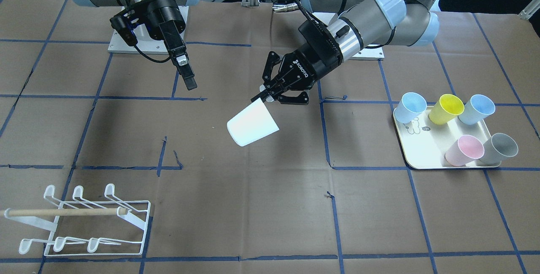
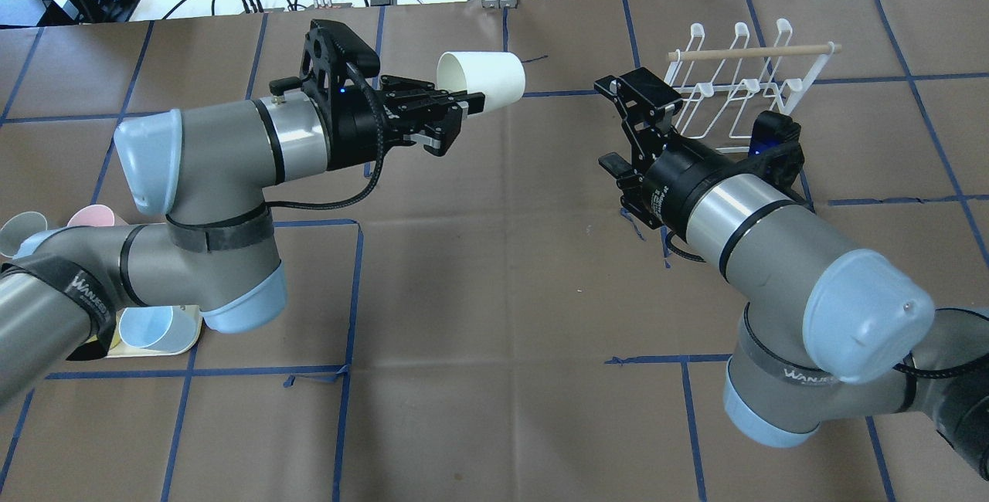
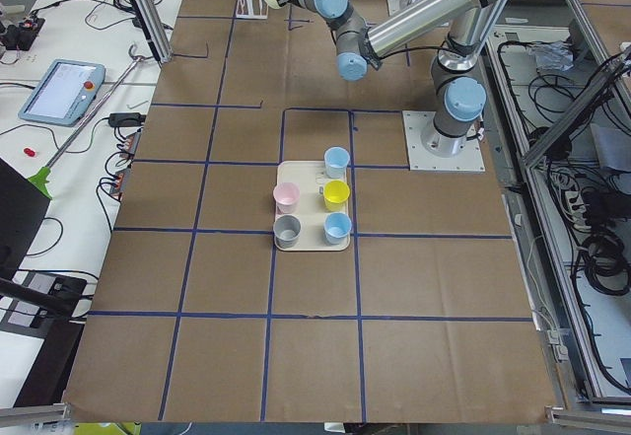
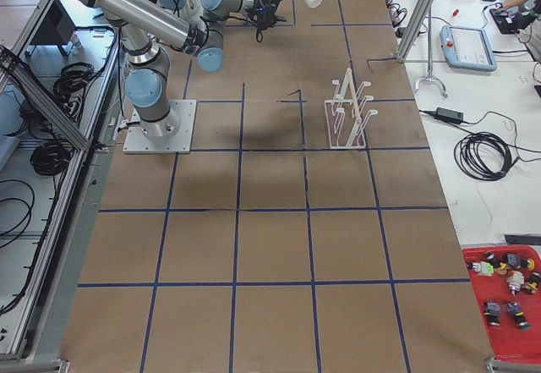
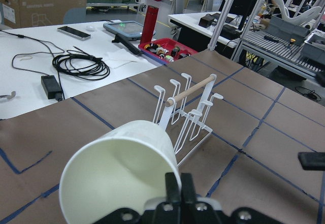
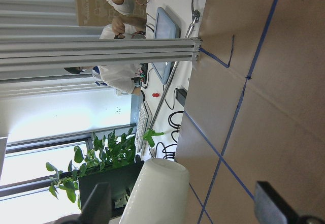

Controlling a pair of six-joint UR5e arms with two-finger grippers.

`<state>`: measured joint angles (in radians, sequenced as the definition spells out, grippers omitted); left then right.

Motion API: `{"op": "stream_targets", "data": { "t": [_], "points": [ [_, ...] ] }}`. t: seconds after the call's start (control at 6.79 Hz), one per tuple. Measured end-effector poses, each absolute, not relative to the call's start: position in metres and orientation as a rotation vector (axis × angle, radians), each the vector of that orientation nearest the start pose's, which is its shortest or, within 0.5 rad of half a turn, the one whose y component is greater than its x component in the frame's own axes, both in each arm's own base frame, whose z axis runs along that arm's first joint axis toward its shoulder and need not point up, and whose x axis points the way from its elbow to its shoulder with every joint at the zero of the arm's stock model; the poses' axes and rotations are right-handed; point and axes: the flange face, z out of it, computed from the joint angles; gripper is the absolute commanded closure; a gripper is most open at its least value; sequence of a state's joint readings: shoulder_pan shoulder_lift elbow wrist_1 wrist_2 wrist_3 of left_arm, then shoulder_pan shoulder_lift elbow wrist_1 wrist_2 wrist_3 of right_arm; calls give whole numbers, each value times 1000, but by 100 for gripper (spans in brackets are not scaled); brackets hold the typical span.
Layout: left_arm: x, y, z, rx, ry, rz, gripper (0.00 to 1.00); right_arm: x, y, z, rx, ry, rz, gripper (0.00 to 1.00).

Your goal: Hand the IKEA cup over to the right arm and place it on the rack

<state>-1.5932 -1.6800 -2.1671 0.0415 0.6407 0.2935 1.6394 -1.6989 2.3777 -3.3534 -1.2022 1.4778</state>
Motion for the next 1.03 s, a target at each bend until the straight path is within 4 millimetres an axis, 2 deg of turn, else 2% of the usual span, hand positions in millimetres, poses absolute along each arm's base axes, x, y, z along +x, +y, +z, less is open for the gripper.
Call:
{"op": "stream_targets", "data": {
  "t": [0.44,0.59,1.03],
  "points": [
    [-234,-415,360,-824,-1929,1165,96,203,-375,379,1256,1717,-499,0],
    [-234,-411,358,-824,-1923,1170,96,209,-380,377,1260,1725,-472,0],
    [-235,-409,357,-815,-1921,1166,96,242,-398,379,1200,1749,-388,0]
  ]
}}
